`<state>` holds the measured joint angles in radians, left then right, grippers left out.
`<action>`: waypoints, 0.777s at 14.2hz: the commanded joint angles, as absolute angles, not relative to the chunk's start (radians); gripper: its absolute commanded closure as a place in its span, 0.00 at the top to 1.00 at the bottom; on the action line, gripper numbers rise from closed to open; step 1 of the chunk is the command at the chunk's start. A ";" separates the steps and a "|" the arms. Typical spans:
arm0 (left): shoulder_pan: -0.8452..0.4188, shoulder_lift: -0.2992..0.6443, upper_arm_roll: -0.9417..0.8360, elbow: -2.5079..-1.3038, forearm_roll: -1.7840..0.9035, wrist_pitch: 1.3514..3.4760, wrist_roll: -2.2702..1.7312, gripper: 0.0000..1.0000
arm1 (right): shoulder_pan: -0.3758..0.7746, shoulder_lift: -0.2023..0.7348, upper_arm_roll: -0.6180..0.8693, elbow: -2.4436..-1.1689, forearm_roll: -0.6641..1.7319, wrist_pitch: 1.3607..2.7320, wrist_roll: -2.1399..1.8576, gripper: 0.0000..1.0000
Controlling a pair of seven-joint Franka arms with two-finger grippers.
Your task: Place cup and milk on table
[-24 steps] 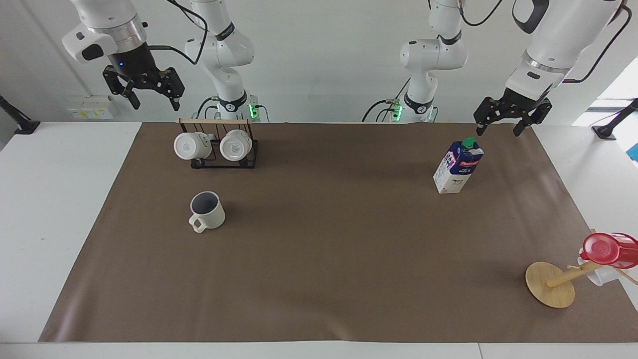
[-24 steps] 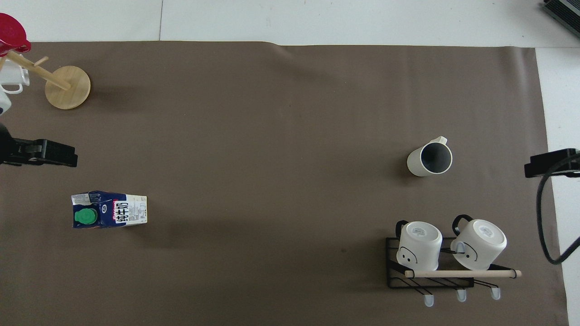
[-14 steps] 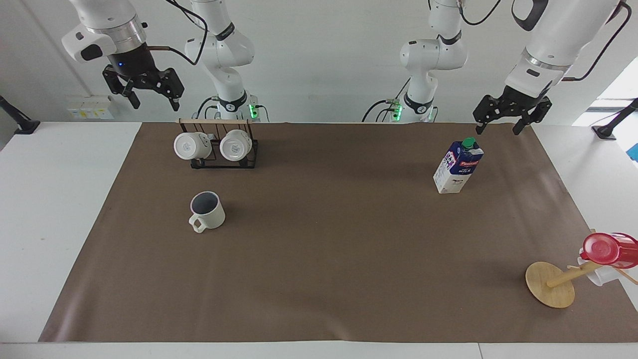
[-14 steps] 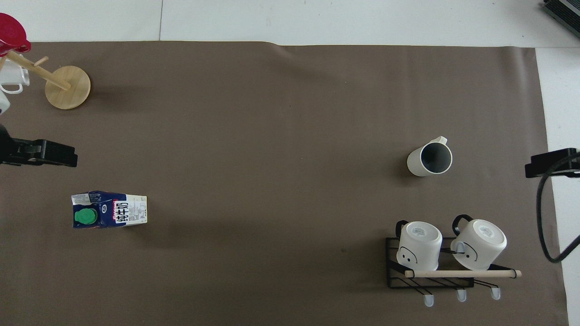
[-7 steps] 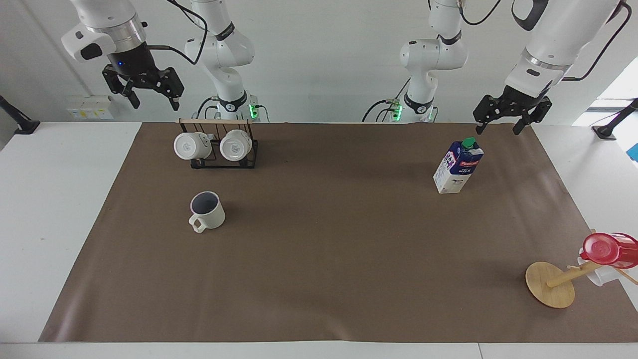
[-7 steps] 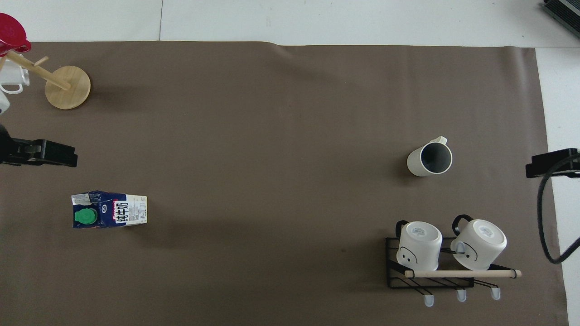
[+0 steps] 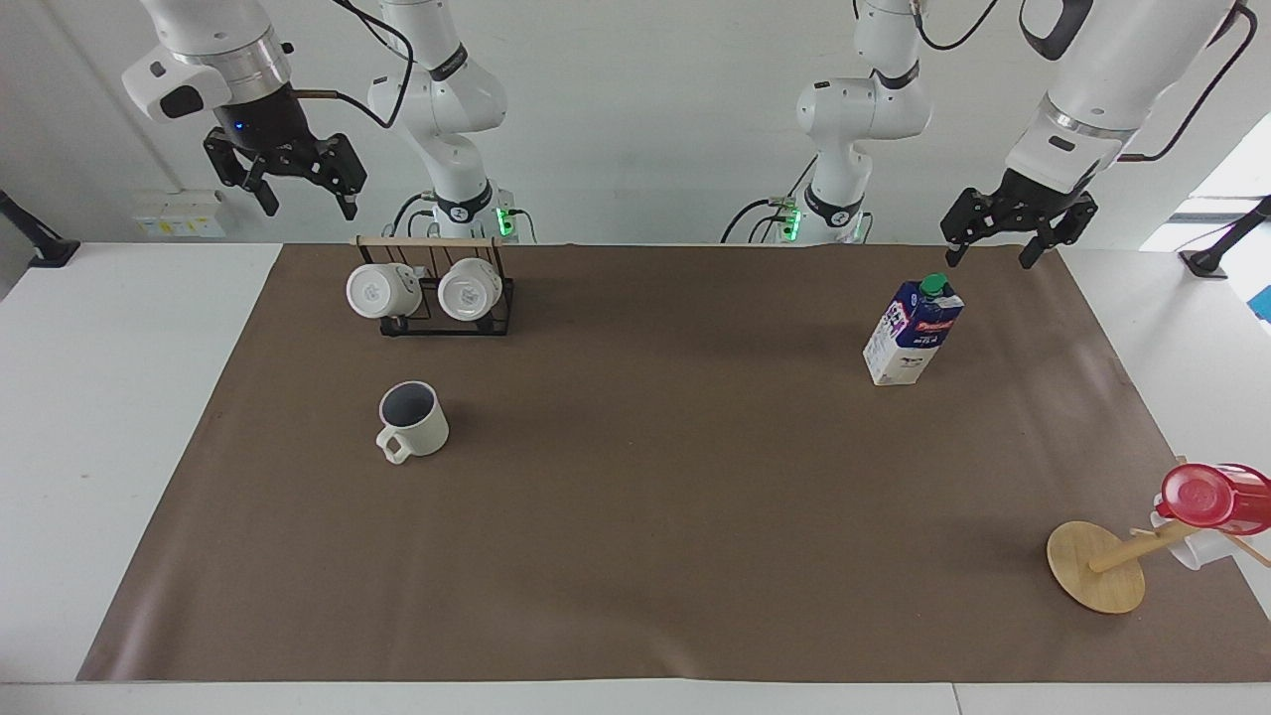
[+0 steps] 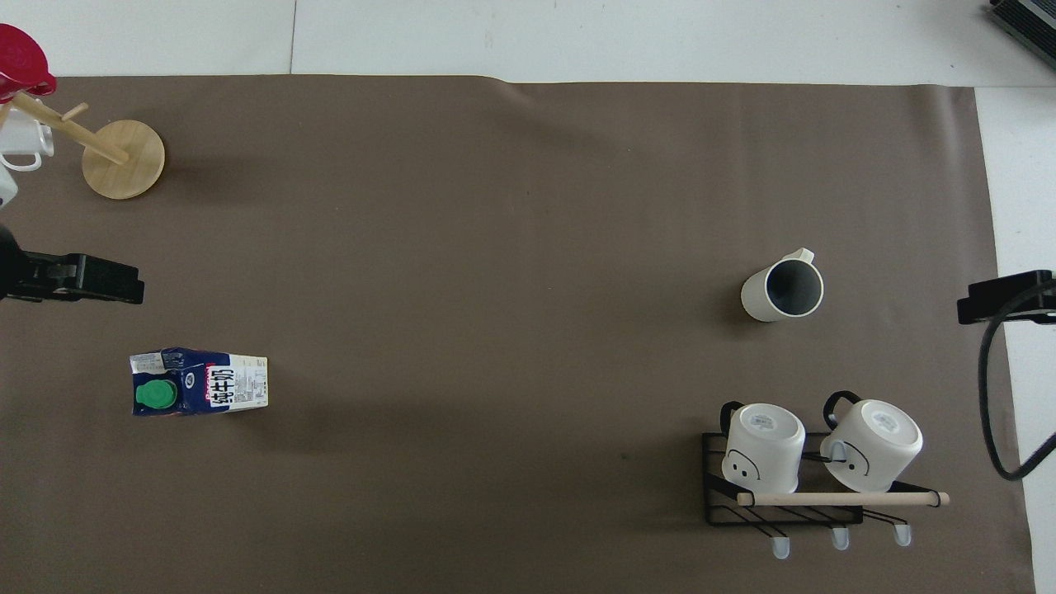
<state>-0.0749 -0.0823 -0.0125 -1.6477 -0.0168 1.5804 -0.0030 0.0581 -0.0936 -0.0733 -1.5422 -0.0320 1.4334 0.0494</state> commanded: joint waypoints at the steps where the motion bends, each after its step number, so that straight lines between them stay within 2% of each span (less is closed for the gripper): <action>1: -0.089 -0.086 -0.002 -1.634 -0.028 1.566 0.006 1.00 | 0.048 -0.109 -0.072 -1.566 -0.014 1.450 0.058 1.00; 11: -0.087 -0.087 -0.002 -1.631 -0.029 1.563 0.005 1.00 | 0.049 -0.109 -0.071 -1.595 -0.015 1.477 0.100 1.00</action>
